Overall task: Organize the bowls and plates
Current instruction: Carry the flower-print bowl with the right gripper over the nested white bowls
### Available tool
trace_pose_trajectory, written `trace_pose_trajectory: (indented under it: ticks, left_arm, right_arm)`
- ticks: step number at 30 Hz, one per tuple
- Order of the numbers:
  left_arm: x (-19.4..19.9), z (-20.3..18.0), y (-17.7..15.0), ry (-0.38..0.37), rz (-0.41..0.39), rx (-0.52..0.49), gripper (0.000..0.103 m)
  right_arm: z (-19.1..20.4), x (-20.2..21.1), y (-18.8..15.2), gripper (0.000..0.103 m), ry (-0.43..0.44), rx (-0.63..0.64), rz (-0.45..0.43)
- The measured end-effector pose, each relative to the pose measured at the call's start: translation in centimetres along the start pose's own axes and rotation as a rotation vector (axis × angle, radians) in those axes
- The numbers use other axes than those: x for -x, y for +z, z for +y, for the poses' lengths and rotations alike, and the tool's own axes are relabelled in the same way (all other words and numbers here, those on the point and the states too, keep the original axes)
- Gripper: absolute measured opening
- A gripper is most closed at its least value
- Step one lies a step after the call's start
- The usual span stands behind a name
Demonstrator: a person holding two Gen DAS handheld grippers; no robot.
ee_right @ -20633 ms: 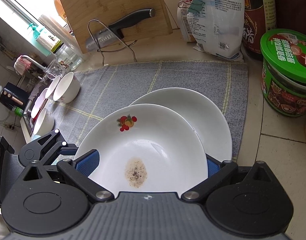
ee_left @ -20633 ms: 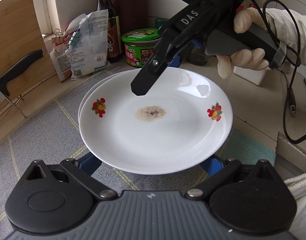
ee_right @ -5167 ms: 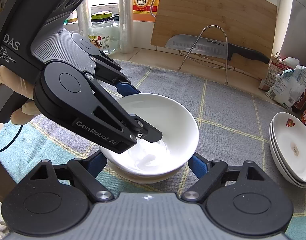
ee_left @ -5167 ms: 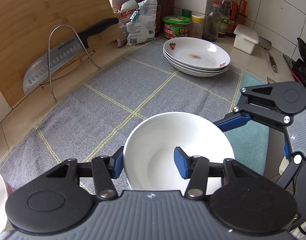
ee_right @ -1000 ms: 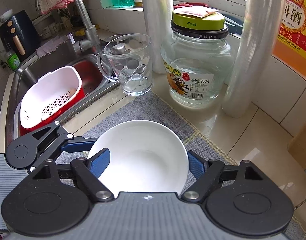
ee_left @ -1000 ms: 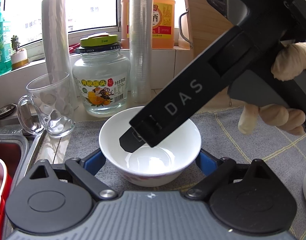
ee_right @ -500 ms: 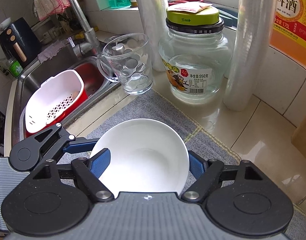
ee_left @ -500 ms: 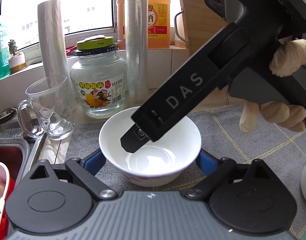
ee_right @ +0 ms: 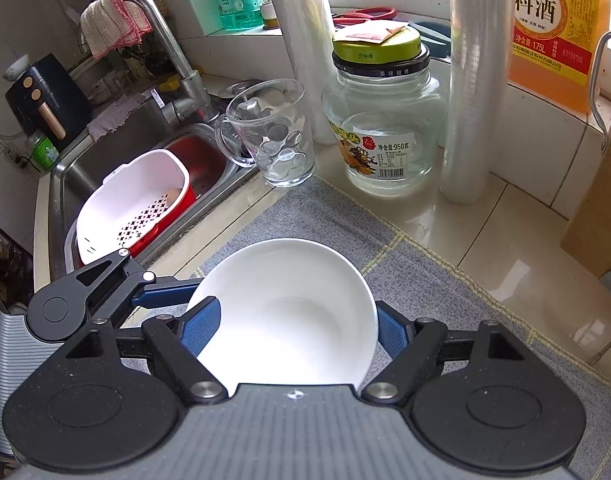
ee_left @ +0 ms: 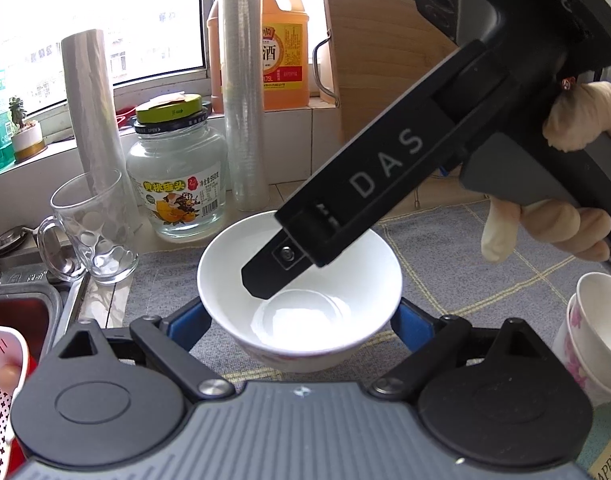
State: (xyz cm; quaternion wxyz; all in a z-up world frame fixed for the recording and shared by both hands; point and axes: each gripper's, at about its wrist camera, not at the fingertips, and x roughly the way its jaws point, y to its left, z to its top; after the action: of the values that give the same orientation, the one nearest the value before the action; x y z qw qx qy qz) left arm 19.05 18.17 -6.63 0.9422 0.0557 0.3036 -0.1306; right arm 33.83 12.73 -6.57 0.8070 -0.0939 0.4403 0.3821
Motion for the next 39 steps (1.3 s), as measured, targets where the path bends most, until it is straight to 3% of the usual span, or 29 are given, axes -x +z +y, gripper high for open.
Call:
trace_pose_trajectory:
  ticks: [23, 39]
  left_arm:
    - [5.1, -5.0, -0.4, -0.076, -0.021, -0.102, 0.095]
    - [6.7, -9.6, -0.1, -0.197, -0.039, -0.181, 0.095]
  right_arm:
    - [1.2, 7.5, -6.3, 0.086, -0.022, -0.094, -0.098]
    - [0.6, 13.2, -11.9, 0.086, -0.096, -0.173, -0.155]
